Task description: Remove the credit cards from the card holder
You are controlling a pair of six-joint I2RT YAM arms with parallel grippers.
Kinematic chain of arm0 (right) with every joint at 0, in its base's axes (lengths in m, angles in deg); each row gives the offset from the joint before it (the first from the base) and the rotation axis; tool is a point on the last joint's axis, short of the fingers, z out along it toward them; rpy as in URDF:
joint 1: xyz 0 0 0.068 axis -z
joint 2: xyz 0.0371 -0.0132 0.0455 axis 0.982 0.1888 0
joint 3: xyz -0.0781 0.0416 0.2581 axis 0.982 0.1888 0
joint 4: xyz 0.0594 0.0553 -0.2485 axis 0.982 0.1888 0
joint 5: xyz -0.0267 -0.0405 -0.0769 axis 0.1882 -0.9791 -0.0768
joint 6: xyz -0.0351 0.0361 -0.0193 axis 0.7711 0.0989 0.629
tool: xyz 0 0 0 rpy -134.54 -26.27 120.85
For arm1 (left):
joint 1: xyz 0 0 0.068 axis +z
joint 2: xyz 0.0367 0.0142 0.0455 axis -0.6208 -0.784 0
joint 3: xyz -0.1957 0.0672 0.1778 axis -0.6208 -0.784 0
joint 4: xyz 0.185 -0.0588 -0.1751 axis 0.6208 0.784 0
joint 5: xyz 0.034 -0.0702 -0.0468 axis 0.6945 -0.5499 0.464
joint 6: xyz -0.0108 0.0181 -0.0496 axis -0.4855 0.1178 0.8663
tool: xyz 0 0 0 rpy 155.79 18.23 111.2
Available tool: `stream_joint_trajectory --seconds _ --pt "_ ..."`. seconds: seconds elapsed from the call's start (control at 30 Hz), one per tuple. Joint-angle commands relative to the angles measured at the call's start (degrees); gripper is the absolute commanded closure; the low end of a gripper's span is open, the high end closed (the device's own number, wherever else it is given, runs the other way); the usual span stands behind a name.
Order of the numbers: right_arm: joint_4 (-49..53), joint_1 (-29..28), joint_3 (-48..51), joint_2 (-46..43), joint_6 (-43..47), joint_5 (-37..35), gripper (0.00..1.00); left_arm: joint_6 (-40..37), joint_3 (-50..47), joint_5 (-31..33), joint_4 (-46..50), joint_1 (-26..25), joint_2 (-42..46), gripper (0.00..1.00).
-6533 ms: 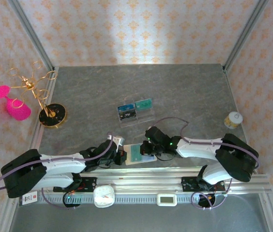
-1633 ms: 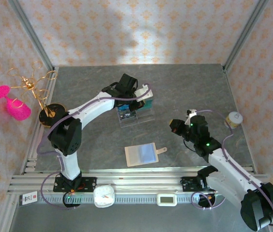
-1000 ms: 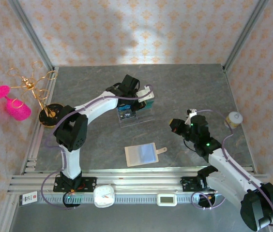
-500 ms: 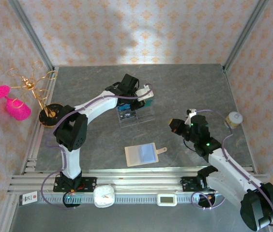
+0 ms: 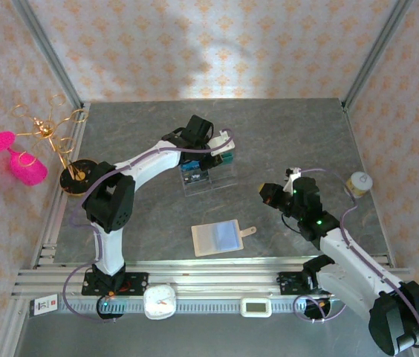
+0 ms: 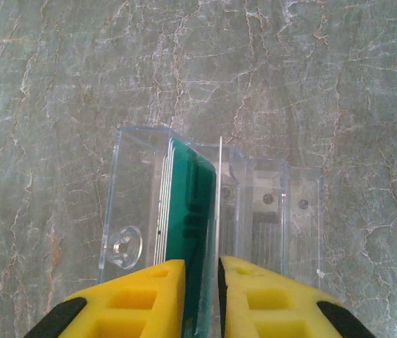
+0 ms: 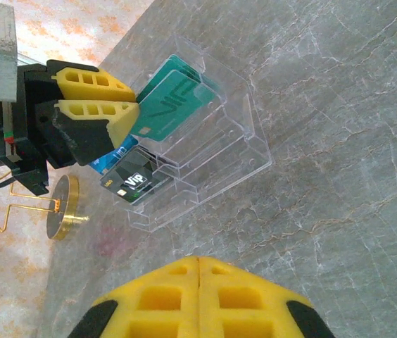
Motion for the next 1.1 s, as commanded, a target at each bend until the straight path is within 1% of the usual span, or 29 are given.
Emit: stream_joint_trajectory --seconds 0.0,0.03,0.1,0.17,0.2,0.3,0.4,0.43,0.47,0.5,0.53,0.57,0.6,0.63,0.67,0.7,0.73,0.8,0.83,0.87,0.9,0.97,1.0,1.07 --pt "-0.90 0.27 -1.51 -1.19 0.62 0.52 0.95 1.72 -0.90 1.43 -1.86 0.18 0.50 0.77" --pt "-0.67 0.28 -1.55 -1.19 0.64 0.65 0.91 2.32 -1.04 1.41 -2.45 0.20 0.97 0.77" --pt "-0.38 0.26 -1.73 -0.91 1.14 0.97 0.80 4.43 -1.17 -0.37 -3.95 0.37 3.04 0.76" --pt "-0.03 0.26 -1.90 -0.17 1.92 1.92 0.66 8.63 -2.77 -4.23 -8.56 1.07 6.46 0.75" --pt "-0.18 0.32 -1.83 0.14 2.28 2.50 0.61 10.60 -3.61 -5.74 -11.01 1.17 8.10 0.74" --pt "-0.52 0.25 -2.00 0.74 3.41 3.86 0.50 18.68 -8.81 -10.70 -20.54 1.27 14.72 0.69" --pt "-0.54 0.34 -2.26 0.25 4.02 3.49 0.44 26.86 -17.02 -13.51 -31.72 1.35 21.92 0.59" --pt "-0.36 0.28 -2.47 -0.08 4.10 2.87 0.32 30.11 -20.44 -13.02 -35.20 1.34 24.54 0.52" --pt "0.15 0.23 -2.82 -0.37 4.06 1.77 0.27 32.98 -23.70 -11.97 -38.24 1.39 27.14 0.41" --pt "0.64 0.22 -3.11 -0.65 4.04 0.54 0.25 35.17 -26.56 -10.85 -40.72 1.44 29.27 0.07" --pt "0.68 0.23 -3.18 -1.06 4.00 -0.69 0.21 38.11 -30.16 -8.21 -44.15 1.52 32.39 0.01" --pt "0.64 0.01 -3.04 -1.61 3.66 -2.14 0.14 41.10 -34.50 -4.91 -47.77 1.76 35.59 0.01" --pt "0.24 -0.22 -2.83 -2.16 3.43 -3.63 0.10 43.01 -38.40 -2.76 -51.18 2.05 38.41 0.01" --pt "-0.55 -0.60 -2.35 -2.93 3.31 -5.40 0.06 44.26 -43.30 0.70 -54.85 2.39 41.36 0.01" --pt "-1.25 -1.03 -1.76 -3.72 2.69 -8.18 0.06 45.42 -47.51 6.15 -58.63 2.48 45.15 0.01" --pt "-1.80 -1.46 -1.22 -4.47 1.90 -10.64 0.06 46.17 -50.93 11.56 -60.37 2.54 48.03 0.01" --pt "-3.18 -1.94 -0.42 -5.54 1.10 -13.14 0.06 46.04 -53.72 18.45 -61.09 2.79 50.86 0.01" --pt "-4.80 -3.03 1.07 -7.69 -0.27 -18.22 0.05 45.79 -55.87 31.86 -57.69 4.53 53.46 0.00" --pt "-4.94 -3.46 1.49 -8.79 -1.50 -20.87 0.00 47.53 -55.98 36.13 -54.93 7.59 53.87 0.00" --pt "-5.10 -3.56 1.80 -9.83 -2.78 -23.03 0.00 48.45 -55.49 35.94 -51.34 11.51 53.68 0.00" --pt "-5.08 -3.53 2.03 -10.54 -3.42 -24.67 0.00 48.02 -55.08 34.43 -48.17 14.75 53.33 0.00" --pt "-4.79 -3.61 2.13 -11.36 -5.11 -28.23 0.00 45.18 -56.03 33.30 -45.57 19.77 51.45 0.00" --pt "-4.69 -3.64 2.02 -11.38 -5.53 -29.64 0.00 43.41 -57.47 34.52 -46.57 20.62 50.53 0.00" --pt "-3.82 -3.62 1.70 -10.99 -6.45 -32.69 0.00 38.97 -62.85 37.93 -54.33 21.04 48.67 0.00"
